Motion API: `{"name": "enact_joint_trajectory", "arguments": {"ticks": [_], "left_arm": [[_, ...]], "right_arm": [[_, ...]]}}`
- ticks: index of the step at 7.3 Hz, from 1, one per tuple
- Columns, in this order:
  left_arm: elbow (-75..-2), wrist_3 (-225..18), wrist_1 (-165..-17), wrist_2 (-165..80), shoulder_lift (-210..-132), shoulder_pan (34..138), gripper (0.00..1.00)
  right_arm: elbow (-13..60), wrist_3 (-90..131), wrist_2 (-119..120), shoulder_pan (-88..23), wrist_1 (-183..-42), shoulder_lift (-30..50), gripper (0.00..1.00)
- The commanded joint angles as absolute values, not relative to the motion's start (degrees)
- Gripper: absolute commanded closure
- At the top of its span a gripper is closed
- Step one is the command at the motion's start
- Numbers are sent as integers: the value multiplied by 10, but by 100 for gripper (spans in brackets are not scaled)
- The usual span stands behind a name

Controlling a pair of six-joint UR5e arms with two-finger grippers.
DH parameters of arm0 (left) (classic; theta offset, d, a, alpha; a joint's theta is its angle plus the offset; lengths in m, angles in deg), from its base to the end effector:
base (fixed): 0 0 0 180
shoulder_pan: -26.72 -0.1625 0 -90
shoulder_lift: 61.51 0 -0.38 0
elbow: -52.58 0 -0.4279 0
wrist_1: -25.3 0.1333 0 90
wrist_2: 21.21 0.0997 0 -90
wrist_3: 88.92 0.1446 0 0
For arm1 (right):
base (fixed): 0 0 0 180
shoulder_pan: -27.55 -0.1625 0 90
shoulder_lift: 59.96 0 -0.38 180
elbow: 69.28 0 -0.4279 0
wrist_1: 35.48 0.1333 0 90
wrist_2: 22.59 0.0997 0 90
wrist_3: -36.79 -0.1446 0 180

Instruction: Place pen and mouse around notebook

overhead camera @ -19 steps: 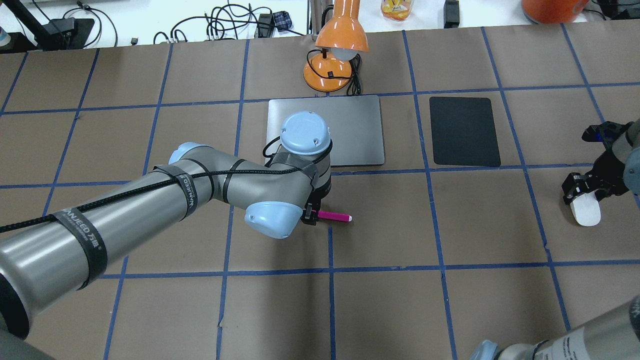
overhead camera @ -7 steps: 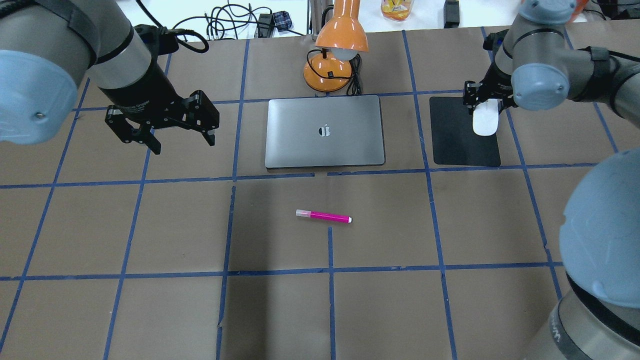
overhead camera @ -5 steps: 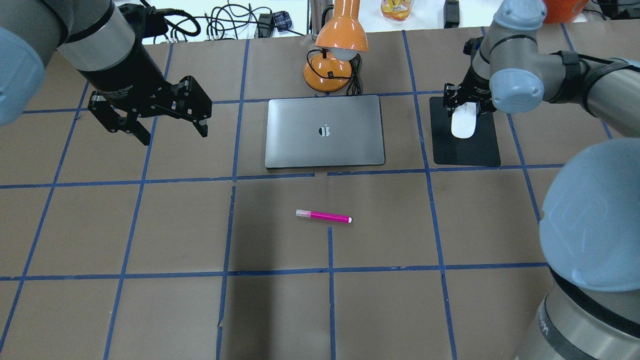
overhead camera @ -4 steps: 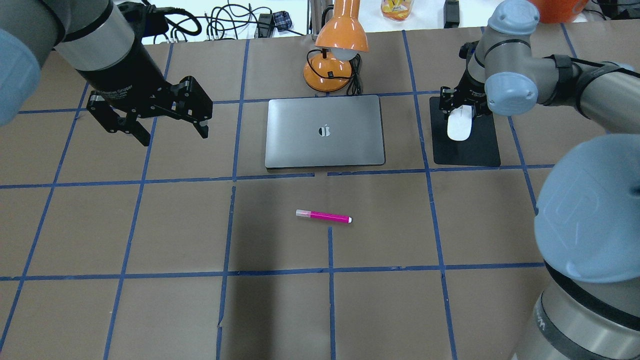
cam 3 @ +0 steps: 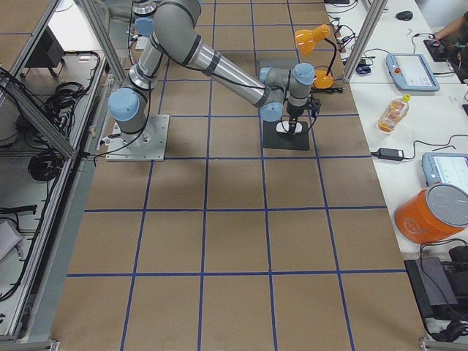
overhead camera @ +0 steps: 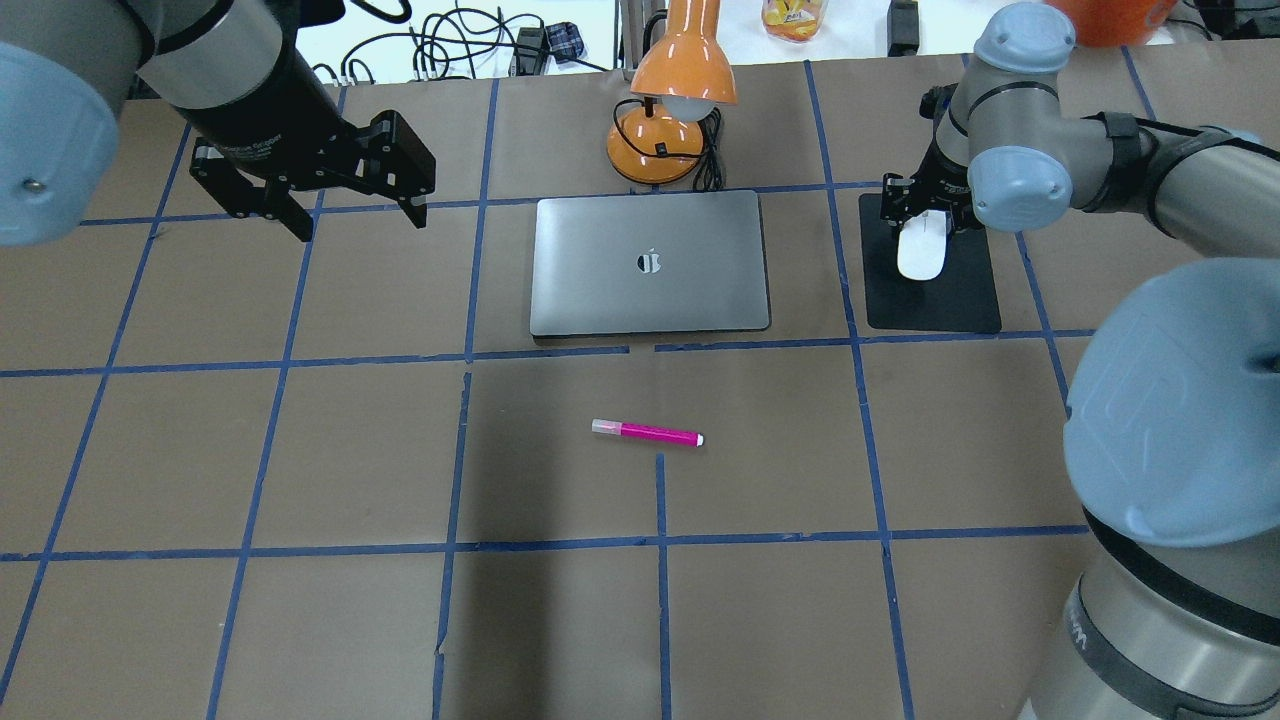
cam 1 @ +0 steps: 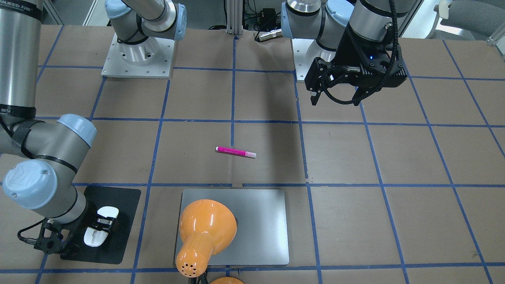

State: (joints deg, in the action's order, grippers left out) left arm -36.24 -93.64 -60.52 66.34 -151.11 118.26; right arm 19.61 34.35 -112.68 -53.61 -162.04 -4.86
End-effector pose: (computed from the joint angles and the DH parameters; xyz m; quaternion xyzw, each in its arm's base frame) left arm -0.1539 -0.5348 0.4206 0.0266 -0.9982 0.0490 0.0241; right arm 0.0271 -0.6920 0.0966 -0.0983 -0.9949 0.0241 0.0021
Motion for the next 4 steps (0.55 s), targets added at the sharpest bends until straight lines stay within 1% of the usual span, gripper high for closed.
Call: {"name": "enact_joint_trajectory", "arguments": {"ticks": [1, 2, 4], "left_arm": [[-367, -935, -581, 664, -1510, 1182, 0], [-367, -935, -584, 663, -1511, 1182, 0], [-368, -935, -584, 664, -1511, 1182, 0]], "right_arm": [[198, 344, -1128, -536, -1620, -50, 14], [198, 344, -1128, -536, -1613, -47, 0], [191, 342, -1127, -534, -1596, -39, 0]]}}
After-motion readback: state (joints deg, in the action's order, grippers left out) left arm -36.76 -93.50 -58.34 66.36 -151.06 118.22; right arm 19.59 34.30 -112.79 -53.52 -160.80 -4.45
